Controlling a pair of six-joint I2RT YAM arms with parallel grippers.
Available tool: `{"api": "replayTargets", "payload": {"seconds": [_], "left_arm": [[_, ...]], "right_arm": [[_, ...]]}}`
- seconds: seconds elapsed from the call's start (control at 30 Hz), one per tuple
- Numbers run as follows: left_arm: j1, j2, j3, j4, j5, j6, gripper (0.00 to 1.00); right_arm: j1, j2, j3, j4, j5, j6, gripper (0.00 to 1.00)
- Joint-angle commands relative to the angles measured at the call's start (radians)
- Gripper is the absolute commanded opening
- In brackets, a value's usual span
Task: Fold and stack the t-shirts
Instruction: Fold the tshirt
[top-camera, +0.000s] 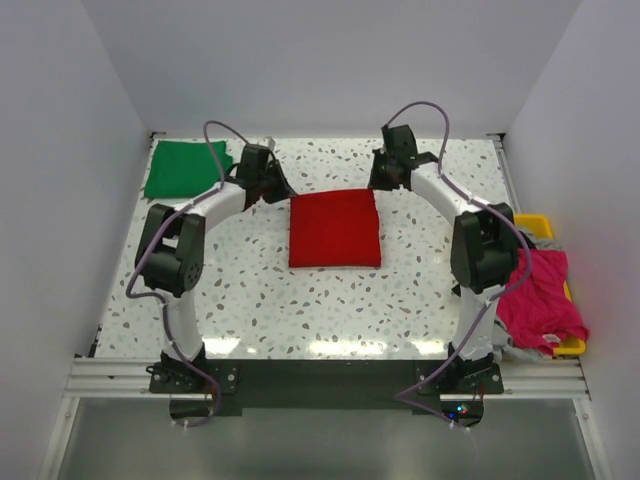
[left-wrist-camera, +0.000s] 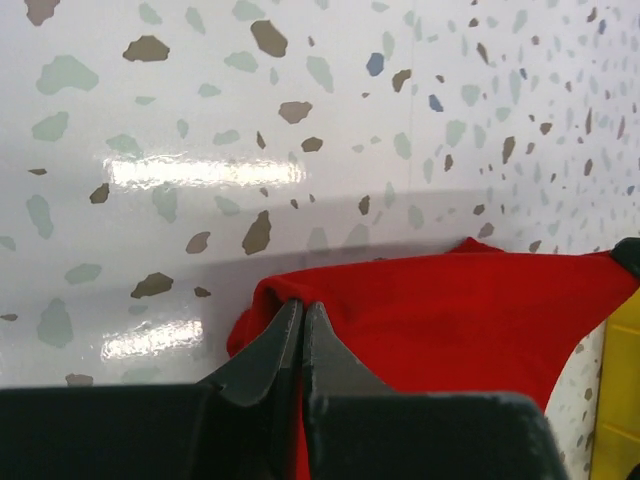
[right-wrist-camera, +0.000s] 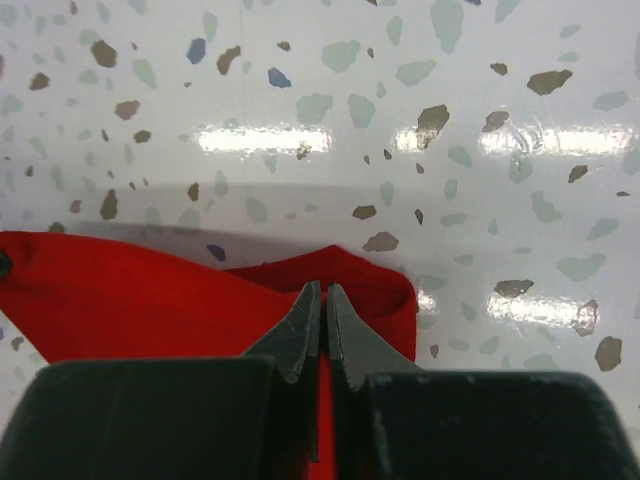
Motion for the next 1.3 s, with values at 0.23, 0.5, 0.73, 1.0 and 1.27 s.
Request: {"api": "replayTargets", "payload": {"seconds": [0.23,0.5,0.73,1.0,1.27], "left_arm": [[-0.035,-0.010,0.050,0.029,-0.008,0.032,0.01],[-0.037,0.164,0.142,0.066,0.042,0.052,0.07],[-0.028,0.156,0.202,0.030,0.019,0.065,0.37],[-0.021,0.006,0.084,0.078,0.013,0.070,0.64],[-0.057,-0.105,-0.108,0.154,0.074,0.073,0.73]], "right_arm": [[-0.008,-0.133,-0.123,0.033,0.122,0.010,0.00],[-0.086,0.002,-0.129,0.051,0.118,0.030,0.00],[-0.109,0.099,-0.044,0.022,0.080,0.030,0.00],[-0.117,0.058,-0.031,-0.019,0.092,0.028,0.47],[-0.118,-0.118,-0.144,-0.071,0.101,0.044,0.63]]}}
